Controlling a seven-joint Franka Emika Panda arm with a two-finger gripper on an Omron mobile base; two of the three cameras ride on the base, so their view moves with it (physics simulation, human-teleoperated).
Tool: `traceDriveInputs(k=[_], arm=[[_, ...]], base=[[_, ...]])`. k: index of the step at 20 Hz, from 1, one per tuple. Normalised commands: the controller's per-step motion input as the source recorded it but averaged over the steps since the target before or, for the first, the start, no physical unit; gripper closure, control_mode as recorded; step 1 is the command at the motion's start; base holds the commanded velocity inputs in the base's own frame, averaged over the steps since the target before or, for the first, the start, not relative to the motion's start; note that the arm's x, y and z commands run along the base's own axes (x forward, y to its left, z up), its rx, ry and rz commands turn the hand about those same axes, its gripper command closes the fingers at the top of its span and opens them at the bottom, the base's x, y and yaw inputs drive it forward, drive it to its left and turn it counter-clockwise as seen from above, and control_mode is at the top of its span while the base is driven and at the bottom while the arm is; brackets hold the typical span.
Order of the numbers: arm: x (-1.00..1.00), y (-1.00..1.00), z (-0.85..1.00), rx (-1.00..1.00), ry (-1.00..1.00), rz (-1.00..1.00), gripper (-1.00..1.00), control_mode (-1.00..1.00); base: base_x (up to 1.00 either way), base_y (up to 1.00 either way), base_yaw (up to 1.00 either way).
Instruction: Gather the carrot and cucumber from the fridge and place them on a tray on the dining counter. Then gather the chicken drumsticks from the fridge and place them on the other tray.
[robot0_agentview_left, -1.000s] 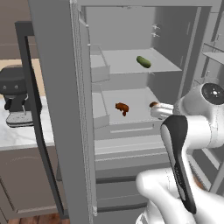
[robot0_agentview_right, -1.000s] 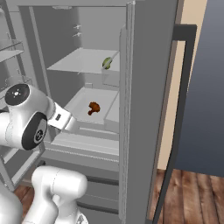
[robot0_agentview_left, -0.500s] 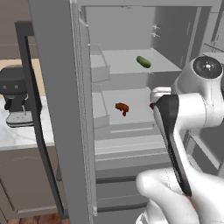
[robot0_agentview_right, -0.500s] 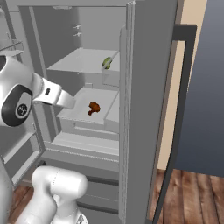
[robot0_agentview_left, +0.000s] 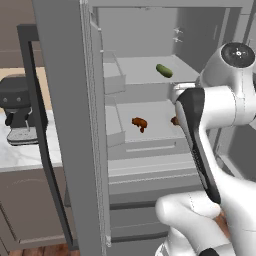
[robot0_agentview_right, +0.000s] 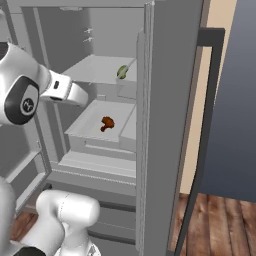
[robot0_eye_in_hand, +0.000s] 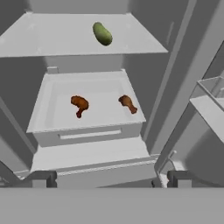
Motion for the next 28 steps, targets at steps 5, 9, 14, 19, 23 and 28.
traceDriveInputs(k=[5,9,14,19,23,28], arm=[[0.54,0.00,0.00,-0.01,-0.03,0.01,-1.00,-1.00],[0.55,-0.14,0.00,0.00,-0.11,0.03,-1.00,-1.00],[0.42,-0.27,0.00,0.00,-0.14,0.04,-1.00,-1.00],[0.36,-0.24,0.00,0.00,-0.04,0.00,-1.00,-1.00],[0.33,-0.16,0.06,0.00,0.06,0.00,-1.00,-1.00],[0.32,-0.08,0.05,0.00,0.03,0.00,-1.00,-1.00]], base=[[0.00,0.00,0.00],[0.00,0.00,0.00],[0.00,0.00,0.00],[0.00,0.00,0.00],[0.00,0.00,0.00],[0.00,0.00,0.00]])
